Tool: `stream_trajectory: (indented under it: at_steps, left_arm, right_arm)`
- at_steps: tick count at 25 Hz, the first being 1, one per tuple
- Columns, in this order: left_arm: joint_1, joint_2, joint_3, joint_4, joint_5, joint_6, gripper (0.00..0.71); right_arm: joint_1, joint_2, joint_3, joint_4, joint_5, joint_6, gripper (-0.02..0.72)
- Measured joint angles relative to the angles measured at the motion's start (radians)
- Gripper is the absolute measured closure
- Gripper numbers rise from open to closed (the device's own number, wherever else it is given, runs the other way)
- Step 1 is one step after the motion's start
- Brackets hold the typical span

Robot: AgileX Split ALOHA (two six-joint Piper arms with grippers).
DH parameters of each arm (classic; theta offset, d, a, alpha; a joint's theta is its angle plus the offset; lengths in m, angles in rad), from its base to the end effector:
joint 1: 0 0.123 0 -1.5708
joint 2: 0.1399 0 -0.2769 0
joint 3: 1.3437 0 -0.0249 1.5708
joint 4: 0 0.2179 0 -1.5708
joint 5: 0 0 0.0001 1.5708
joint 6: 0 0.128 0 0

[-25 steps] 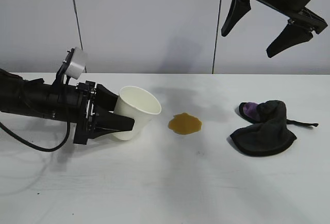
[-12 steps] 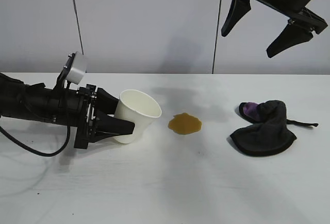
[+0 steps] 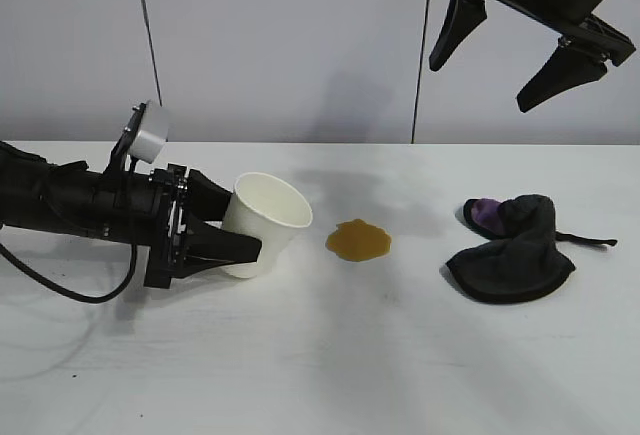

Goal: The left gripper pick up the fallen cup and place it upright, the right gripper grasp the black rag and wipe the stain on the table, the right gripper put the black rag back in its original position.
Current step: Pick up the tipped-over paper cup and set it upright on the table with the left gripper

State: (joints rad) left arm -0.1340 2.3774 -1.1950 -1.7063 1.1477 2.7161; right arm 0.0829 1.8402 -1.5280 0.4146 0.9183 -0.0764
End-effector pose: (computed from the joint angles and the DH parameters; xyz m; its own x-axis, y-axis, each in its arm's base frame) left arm 0.3657 -0.1660 0.0631 0.0141 0.3157 -0.9487 0.9846 0.1609 0.0681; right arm 0.3784 0.0726 0.2446 -0.9141 0.0987 -0.3934 -0.0562 0.9298 0.3637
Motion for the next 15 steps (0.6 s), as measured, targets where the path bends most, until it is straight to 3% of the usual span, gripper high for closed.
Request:
stream_trajectory:
  at_steps: [4,15]
  left_arm:
    - [0.0,0.0,0.0,0.0,0.0,-0.009,0.082]
    - [0.023,0.0,0.0,0.0,0.0,-0.102,0.03]
  right_arm:
    - [0.0,0.0,0.0,0.0,0.0,0.0,0.043]
    - [0.0,0.0,0.0,-0.001,0.002,0.0,0.043]
